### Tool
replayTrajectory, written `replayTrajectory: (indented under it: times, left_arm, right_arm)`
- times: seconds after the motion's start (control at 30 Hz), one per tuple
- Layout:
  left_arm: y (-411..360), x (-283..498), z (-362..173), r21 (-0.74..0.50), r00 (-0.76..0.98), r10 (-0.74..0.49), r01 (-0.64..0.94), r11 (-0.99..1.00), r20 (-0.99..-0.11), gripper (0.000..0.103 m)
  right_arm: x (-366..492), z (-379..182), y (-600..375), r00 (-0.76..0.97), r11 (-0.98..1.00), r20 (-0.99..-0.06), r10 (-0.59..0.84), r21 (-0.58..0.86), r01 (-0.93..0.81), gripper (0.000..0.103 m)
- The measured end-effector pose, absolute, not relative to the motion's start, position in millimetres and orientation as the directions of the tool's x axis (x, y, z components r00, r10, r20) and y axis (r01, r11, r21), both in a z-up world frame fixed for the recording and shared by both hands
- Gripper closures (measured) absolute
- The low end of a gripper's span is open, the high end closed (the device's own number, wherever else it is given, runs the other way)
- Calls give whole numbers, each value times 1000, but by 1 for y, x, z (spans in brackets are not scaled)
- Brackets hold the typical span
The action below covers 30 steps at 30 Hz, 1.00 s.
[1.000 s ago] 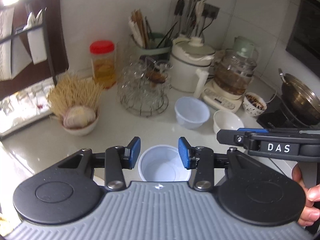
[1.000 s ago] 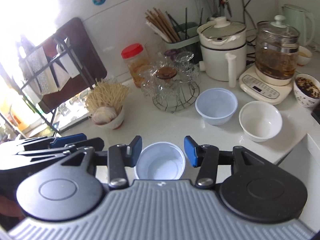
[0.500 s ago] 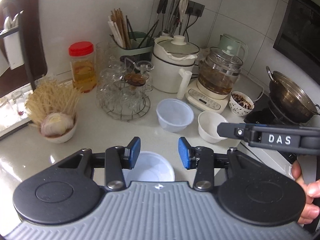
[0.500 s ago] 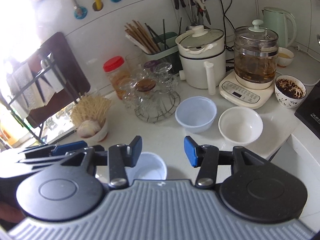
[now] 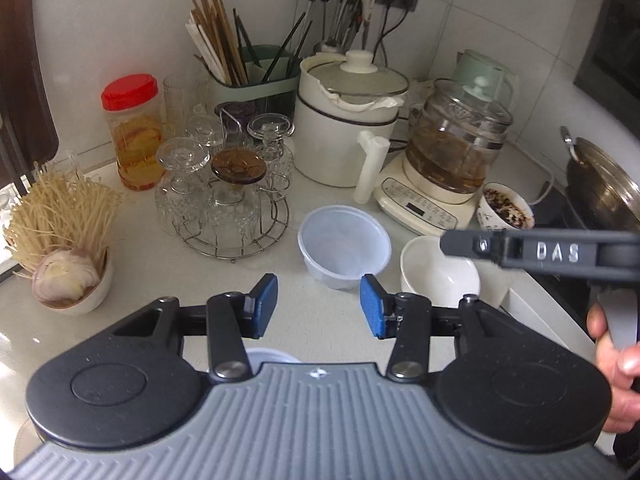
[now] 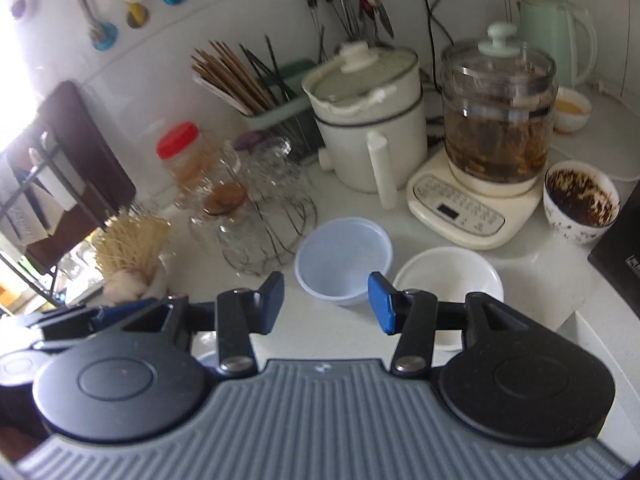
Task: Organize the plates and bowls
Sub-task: 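Move the left gripper to the second translucent plastic bowl, then close the left gripper on the second plastic bowl rim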
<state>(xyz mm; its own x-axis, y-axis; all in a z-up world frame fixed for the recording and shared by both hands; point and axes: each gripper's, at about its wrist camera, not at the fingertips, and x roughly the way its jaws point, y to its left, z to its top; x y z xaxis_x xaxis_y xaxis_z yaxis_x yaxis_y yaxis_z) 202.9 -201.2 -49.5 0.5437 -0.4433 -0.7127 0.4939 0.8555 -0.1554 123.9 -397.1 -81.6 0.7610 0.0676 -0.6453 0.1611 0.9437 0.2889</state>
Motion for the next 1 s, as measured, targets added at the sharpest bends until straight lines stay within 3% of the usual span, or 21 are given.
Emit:
replayTrajectory:
  times: [0.37,1.0]
  left_arm:
    - [-252,246,-86,-149,516,-367,415,898,-774,51]
    - [-273,308,-134,-192,433,-304,285,939,-848,51]
  right_arm:
    - [169,-116,-428,681,952,-717,146,289,100,53]
    - [253,-150,-464,572,946,-785,240,321,43,54]
